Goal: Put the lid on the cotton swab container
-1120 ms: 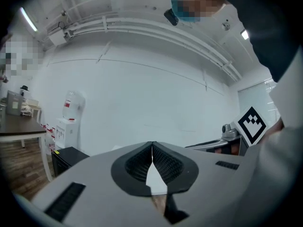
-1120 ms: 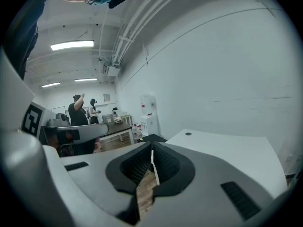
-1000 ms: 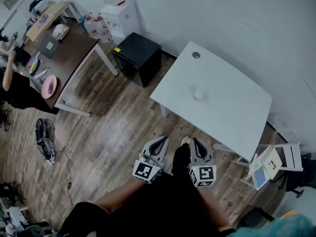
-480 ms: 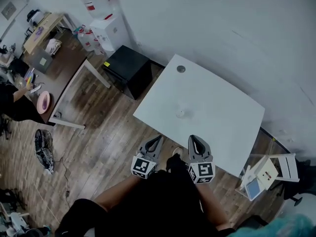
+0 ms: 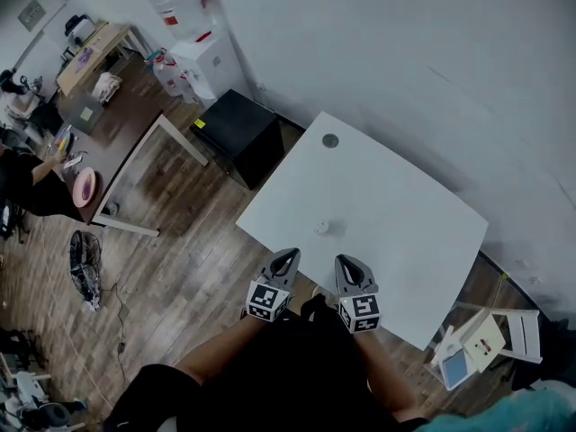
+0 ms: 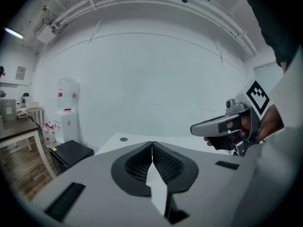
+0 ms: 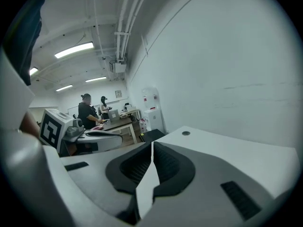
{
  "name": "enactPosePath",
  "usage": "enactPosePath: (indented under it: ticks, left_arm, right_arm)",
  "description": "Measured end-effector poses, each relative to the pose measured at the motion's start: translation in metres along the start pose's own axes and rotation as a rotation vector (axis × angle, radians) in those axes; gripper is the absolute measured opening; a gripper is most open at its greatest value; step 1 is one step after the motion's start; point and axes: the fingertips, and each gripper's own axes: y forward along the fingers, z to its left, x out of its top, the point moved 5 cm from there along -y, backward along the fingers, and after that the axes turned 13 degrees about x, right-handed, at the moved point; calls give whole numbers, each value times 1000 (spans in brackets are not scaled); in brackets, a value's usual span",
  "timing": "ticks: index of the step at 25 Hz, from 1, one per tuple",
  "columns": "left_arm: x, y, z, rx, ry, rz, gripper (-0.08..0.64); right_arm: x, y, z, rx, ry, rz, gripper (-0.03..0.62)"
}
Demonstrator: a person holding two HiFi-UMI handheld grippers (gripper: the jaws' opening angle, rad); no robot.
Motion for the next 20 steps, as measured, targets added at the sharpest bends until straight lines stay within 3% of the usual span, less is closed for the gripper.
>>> enactPosePath:
  ticks: [6,13,17,20]
  left_arm:
    - [-38,43,3,21,93,68,14]
    - [-89,85,9,-66,150,157,25]
    - [-108,106,8,-98,192,195,137]
    - [-125,121,9,-112,207,241,170]
  right_arm:
    - [-15,5,-31,4,20,47,37]
    - [-24,11,-39,23,10,93,37]
    - [-26,12,-44,35,8,102,37]
    - [-36,21,-50,43,7,128,37]
